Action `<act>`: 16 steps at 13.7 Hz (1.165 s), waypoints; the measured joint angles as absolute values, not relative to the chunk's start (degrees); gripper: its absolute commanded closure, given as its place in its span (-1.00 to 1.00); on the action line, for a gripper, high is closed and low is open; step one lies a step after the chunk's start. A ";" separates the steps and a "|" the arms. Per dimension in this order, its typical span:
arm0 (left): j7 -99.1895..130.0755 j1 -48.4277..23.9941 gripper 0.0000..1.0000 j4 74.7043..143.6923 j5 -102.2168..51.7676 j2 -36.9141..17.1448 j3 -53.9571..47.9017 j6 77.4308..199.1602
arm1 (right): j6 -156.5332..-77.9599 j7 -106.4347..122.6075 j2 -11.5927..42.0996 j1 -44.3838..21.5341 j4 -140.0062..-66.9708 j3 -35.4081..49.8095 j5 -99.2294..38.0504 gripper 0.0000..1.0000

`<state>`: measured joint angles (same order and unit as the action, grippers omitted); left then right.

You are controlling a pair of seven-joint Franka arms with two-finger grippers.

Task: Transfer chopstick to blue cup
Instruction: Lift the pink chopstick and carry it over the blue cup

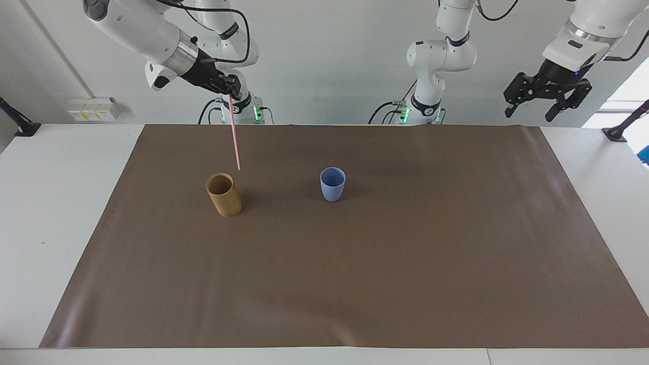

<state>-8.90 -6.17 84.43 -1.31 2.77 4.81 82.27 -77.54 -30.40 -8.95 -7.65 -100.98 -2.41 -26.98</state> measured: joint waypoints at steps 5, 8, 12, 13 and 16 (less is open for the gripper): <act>-8.90 -6.17 -1.00 84.43 -1.31 2.77 4.81 82.27 | -91.38 -47.37 -7.79 -19.67 -100.98 0.52 -29.60 1.00; -8.90 -6.17 -1.00 84.43 -1.31 2.77 4.81 82.26 | -100.31 -55.55 -4.63 -25.13 -101.03 0.63 -32.27 1.00; -8.90 -6.17 -1.00 84.43 -1.31 2.77 4.81 82.25 | -105.17 -60.50 0.62 -30.10 -101.04 0.65 -32.75 1.00; -8.90 -6.17 -1.00 84.43 -1.31 2.77 4.81 82.25 | -105.20 -61.02 1.60 -30.71 -101.08 0.65 -33.32 1.00; -8.90 -6.17 -1.00 84.43 -1.31 2.77 4.81 82.25 | -105.75 -61.32 3.58 -31.09 -101.49 0.59 -35.73 1.00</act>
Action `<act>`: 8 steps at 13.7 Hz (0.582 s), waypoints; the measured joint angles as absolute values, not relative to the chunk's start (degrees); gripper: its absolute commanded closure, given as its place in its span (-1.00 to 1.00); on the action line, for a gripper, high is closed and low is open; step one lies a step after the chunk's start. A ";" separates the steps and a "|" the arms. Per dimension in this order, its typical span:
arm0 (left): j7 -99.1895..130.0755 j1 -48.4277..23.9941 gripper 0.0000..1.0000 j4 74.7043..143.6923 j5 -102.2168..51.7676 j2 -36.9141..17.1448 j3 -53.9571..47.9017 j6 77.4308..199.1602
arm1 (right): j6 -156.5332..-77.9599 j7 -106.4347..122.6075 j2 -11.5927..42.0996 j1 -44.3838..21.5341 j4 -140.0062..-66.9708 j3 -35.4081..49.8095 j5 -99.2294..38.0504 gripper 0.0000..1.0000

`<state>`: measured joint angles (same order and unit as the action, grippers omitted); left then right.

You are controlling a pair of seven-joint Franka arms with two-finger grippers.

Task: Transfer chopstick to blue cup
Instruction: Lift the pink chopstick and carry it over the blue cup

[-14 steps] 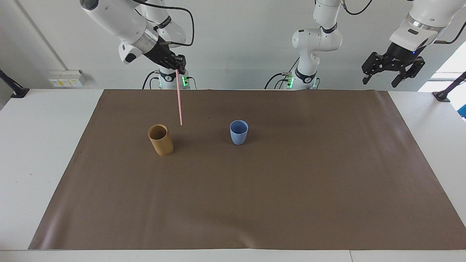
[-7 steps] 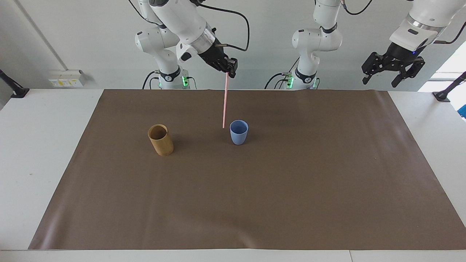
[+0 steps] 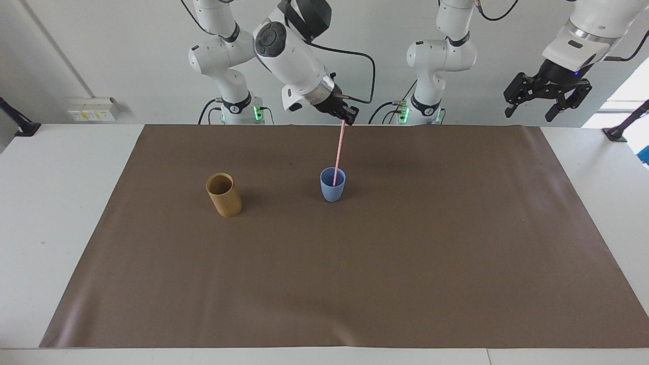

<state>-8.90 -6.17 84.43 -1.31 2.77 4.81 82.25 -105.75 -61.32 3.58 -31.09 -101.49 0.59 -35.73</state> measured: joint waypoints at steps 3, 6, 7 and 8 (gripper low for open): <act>-8.90 -6.17 -1.00 84.43 -1.31 2.77 4.81 82.25 | -105.75 -61.49 3.63 -31.09 -102.57 0.45 -37.08 1.00; -8.90 -6.17 -1.00 84.43 -1.31 2.77 4.81 82.25 | -105.75 -61.49 3.34 -31.09 -103.97 0.45 -37.16 1.00; -8.90 -6.17 -1.00 84.43 -1.31 2.77 4.81 82.25 | -105.75 -61.49 3.15 -31.09 -104.40 0.45 -37.16 1.00; -8.90 -6.17 -1.00 84.43 -1.31 2.77 4.81 82.25 | -105.75 -61.50 2.88 -31.09 -104.89 0.45 -37.16 1.00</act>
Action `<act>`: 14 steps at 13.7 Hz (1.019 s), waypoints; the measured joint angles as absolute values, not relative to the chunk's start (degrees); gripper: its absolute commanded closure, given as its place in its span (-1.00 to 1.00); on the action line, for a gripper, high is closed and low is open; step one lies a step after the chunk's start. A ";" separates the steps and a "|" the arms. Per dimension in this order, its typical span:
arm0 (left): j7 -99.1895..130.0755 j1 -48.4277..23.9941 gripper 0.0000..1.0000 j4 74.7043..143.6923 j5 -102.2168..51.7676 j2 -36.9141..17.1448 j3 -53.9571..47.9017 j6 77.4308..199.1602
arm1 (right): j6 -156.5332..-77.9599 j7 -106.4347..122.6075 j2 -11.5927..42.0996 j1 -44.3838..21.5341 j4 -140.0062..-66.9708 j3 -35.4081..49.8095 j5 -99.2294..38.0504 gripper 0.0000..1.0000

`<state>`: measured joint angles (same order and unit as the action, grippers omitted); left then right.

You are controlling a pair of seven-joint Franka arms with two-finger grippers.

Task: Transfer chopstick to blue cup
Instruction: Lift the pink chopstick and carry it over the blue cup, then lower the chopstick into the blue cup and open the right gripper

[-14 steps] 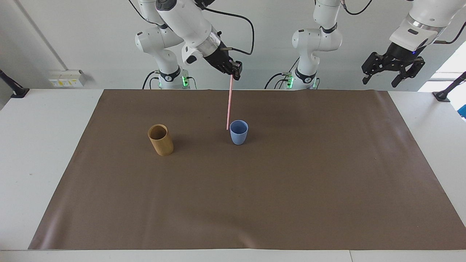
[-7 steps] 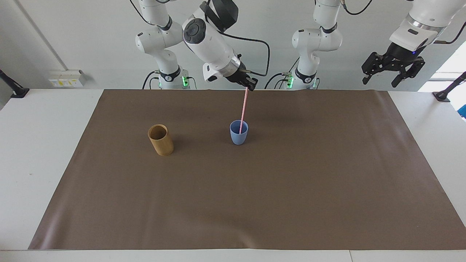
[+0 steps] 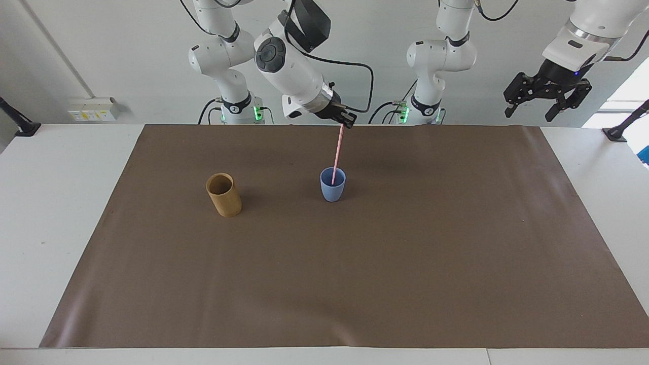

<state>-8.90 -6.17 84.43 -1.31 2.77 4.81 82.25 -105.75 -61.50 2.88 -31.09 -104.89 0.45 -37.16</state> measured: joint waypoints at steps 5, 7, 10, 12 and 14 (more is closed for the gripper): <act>-8.89 -6.17 -1.00 84.43 -1.31 2.77 4.80 82.23 | -106.52 -61.50 3.13 -31.13 -107.06 0.45 -37.17 1.00; -8.89 -6.17 -1.00 84.43 -1.31 2.77 4.69 82.22 | -108.48 -61.50 4.19 -31.44 -107.74 0.47 -37.17 1.00; -8.89 -6.17 -1.00 84.43 -1.31 2.77 4.58 82.19 | -110.52 -61.50 5.29 -31.67 -108.32 0.47 -37.17 0.93; -8.89 -6.17 -1.00 84.43 -1.31 2.77 4.55 82.19 | -111.68 -61.50 5.98 -31.78 -108.52 0.47 -37.17 -0.99; -8.83 -6.17 -1.00 84.43 -1.31 2.77 4.60 82.19 | -112.05 -61.50 6.35 -31.81 -108.51 0.47 -37.17 -1.00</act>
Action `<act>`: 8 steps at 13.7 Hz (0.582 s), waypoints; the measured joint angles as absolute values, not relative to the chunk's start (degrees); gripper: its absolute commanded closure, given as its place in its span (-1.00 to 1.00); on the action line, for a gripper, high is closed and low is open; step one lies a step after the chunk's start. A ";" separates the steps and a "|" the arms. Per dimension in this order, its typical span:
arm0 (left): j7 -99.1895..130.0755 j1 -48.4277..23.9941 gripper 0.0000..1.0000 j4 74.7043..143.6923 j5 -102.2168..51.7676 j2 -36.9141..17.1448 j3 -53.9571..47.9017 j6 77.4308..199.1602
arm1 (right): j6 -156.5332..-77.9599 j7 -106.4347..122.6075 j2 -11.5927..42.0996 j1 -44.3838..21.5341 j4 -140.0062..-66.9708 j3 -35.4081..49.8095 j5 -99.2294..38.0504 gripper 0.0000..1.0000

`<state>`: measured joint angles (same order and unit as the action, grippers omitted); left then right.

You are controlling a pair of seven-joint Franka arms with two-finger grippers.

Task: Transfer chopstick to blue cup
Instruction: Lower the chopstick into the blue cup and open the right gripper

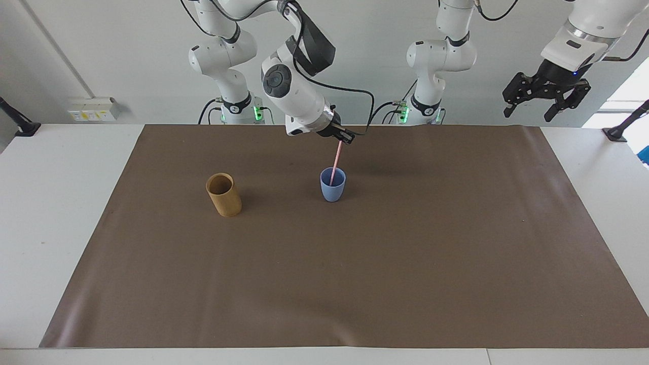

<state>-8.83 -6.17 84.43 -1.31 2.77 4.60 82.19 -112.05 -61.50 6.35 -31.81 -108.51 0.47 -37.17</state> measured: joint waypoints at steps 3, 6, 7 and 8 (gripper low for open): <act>-8.82 -6.17 -1.00 84.43 -1.31 2.77 4.65 82.19 | -112.54 -61.50 6.45 -31.85 -107.64 0.43 -37.17 -1.00; -8.82 -6.17 -1.00 84.43 -1.31 2.77 4.66 82.19 | -111.94 -61.13 5.82 -31.80 -105.20 -0.33 -33.85 -1.00; -8.82 -6.17 -1.00 84.43 -1.31 2.77 4.66 82.19 | -111.67 -61.11 5.08 -31.73 -104.17 -0.61 -29.46 -1.00; -8.82 -6.17 -1.00 84.43 -1.31 2.77 4.67 82.19 | -111.39 -61.02 3.96 -31.37 -103.34 -0.77 -24.59 -1.00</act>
<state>-8.82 -6.17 84.43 -1.31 2.77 4.67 82.19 -111.39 -61.02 3.96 -31.37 -103.34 -0.77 -24.59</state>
